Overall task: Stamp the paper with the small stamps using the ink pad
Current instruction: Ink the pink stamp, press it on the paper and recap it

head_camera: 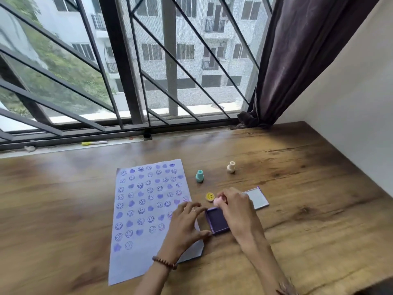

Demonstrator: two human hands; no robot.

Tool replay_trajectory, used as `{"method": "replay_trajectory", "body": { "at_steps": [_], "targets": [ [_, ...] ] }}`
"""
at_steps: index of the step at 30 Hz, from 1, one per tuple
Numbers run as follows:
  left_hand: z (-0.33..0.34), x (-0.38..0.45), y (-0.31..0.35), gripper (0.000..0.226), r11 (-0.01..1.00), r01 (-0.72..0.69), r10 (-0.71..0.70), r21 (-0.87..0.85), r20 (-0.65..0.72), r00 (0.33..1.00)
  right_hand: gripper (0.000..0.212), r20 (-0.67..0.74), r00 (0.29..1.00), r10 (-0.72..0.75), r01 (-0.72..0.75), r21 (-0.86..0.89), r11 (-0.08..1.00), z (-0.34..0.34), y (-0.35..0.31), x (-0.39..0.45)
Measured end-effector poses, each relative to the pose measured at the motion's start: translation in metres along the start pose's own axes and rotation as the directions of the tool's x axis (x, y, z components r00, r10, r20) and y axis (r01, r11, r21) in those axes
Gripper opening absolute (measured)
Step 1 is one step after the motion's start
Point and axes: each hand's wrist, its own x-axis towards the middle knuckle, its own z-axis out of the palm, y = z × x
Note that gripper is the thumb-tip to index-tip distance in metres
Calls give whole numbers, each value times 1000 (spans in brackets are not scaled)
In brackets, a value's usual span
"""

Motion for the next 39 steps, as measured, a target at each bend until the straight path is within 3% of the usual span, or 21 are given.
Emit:
{"method": "replay_trajectory", "body": {
  "at_steps": [3,7,11,15,18,21,23,25,29,39],
  "targets": [
    [4,-2,-1,63,998,7,-9,-57,-30,1000,14,-64,998,-12,11,-10,1000,7,1,2],
    [6,0,-2,62,998,4,-7,-64,-44,999,16,96,995,26,-12,-146,989,39,10,-11],
    [3,2,-2,62,999,16,-16,-52,7,1000,12,131,991,18,10,-207,978,45,9,-6],
    [-10,-8,-7,73,998,7,-3,-59,65,998,19,174,975,141,-110,-177,978,38,10,6],
    [-32,-28,-28,69,991,20,-20,-133,-1,1000,17,123,971,204,-201,-37,979,35,6,2],
    [-64,-57,-69,72,990,51,-56,-134,-41,998,10,30,962,273,-271,270,924,45,-15,-22],
    [-86,-77,-98,83,992,86,-87,-97,-9,996,7,98,955,279,-294,416,860,63,-38,-42],
    [-101,-92,-121,95,992,122,-119,-27,87,989,6,170,956,238,-290,442,849,86,-62,-57],
    [-103,-106,-134,104,978,178,-197,108,216,956,12,151,980,127,-166,289,943,120,-100,-68],
    [-96,-108,-140,96,988,146,-154,54,190,970,22,156,986,-61,82,-132,988,148,-116,-84]
  ]
}}
